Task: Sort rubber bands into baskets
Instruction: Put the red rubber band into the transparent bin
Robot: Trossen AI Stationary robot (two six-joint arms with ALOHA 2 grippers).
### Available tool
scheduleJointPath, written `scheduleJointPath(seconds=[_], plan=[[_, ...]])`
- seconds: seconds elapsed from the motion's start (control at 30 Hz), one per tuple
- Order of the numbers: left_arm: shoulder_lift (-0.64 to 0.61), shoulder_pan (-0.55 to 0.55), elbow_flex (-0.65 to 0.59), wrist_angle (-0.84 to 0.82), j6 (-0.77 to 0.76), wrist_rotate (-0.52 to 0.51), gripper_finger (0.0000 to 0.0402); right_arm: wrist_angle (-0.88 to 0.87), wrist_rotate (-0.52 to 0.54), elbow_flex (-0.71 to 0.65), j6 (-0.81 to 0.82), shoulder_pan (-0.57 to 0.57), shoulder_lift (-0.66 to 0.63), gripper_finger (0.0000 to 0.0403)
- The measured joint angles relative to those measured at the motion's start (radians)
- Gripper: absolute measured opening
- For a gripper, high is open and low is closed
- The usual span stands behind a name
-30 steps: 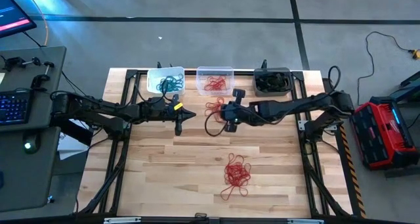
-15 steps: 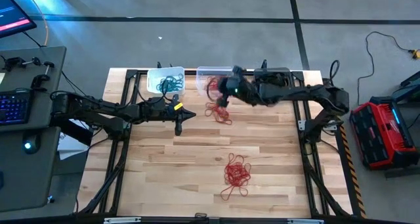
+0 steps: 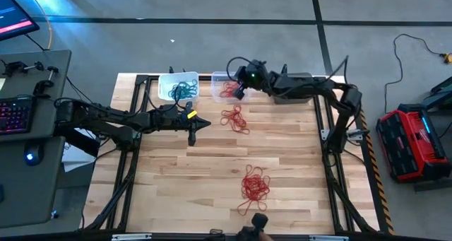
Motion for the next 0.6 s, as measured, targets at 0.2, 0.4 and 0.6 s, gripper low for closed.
scheduleJointPath(seconds=[0.2,0.4,0.6], plan=[[0.000,0.000,0.000,0.000,0.000,0.000,0.0000,-0.002,-0.082,0.022,0.047,-0.057,0.074,0.0000],[0.000,0.000,0.000,0.000,0.000,0.000,0.0000,-0.050,-0.093,0.097,0.082,-0.064,0.149,0.0000],[0.000,0.000,0.000,-0.004,0.000,0.000,0.0000,-0.126,-0.102,0.150,0.094,-0.064,0.188,0.0000]])
